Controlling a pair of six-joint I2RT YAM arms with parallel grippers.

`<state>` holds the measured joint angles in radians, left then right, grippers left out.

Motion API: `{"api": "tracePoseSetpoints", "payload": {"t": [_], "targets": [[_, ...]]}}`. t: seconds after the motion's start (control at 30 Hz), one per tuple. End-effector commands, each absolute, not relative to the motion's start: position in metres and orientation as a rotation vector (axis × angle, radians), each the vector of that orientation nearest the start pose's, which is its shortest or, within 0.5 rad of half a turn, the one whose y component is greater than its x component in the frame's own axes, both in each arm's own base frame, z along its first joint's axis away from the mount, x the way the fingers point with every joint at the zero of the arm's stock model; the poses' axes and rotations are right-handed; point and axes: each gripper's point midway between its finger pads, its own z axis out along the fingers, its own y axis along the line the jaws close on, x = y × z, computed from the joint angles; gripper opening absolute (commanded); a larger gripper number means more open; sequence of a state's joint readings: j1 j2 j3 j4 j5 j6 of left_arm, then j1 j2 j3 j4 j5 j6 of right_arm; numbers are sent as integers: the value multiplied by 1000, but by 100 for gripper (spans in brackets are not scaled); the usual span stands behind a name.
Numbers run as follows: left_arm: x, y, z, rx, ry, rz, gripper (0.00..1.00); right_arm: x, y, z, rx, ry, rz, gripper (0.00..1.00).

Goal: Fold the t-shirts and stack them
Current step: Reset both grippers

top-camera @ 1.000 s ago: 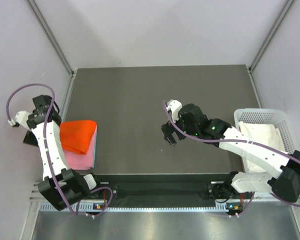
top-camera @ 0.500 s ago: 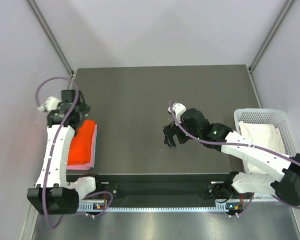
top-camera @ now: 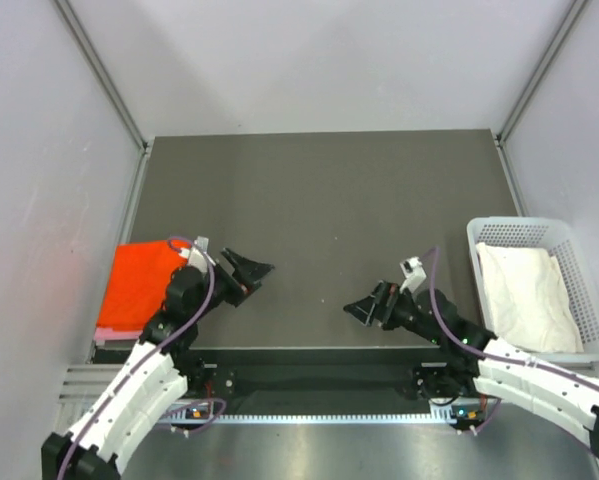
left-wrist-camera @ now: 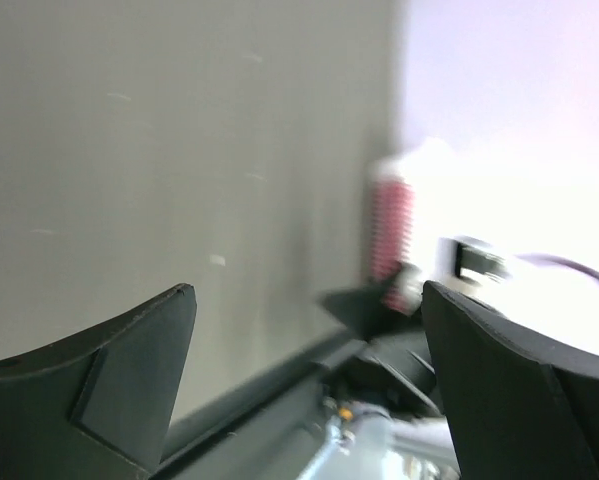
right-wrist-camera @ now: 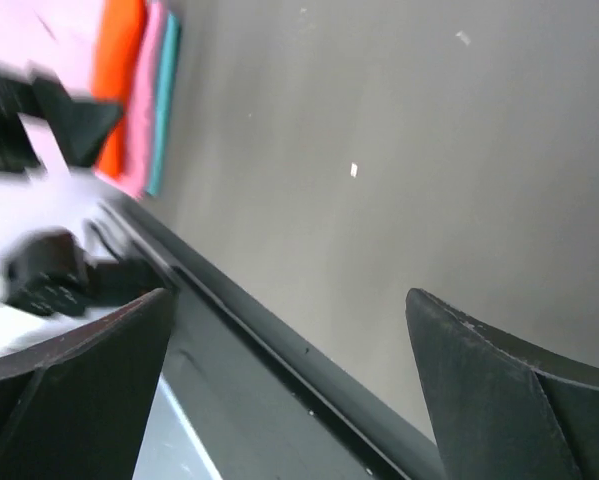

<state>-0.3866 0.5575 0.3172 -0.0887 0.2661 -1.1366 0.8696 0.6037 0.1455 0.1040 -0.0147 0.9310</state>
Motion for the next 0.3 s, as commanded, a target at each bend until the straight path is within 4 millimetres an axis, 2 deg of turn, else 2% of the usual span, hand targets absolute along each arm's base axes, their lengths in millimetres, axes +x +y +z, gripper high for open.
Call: {"api": "tracePoseSetpoints", "payload": {"t": [0.0, 0.03, 0.07, 0.1, 0.17, 0.23, 0.27], "targets": [[188, -192, 219, -421, 1717, -1603, 99, 151, 228, 116, 423, 1880, 1503, 100], [183, -191, 221, -426, 1680, -1641, 99, 154, 223, 115, 476, 1850, 1509, 100], [175, -187, 232, -416, 1602, -1690, 99, 156, 221, 116, 479, 1850, 1486, 100], [173, -185, 222, -480, 1588, -1746, 99, 156, 221, 119, 449, 1844, 1468, 99], [161, -178, 242, -450, 1431, -1851, 99, 155, 222, 129, 405, 1794, 1491, 100], [160, -170, 248, -515, 1339, -1922, 98, 151, 225, 150, 355, 1725, 1562, 100], [150, -165, 269, -462, 1232, -1977, 98, 146, 227, 160, 313, 1684, 1605, 100]]}}
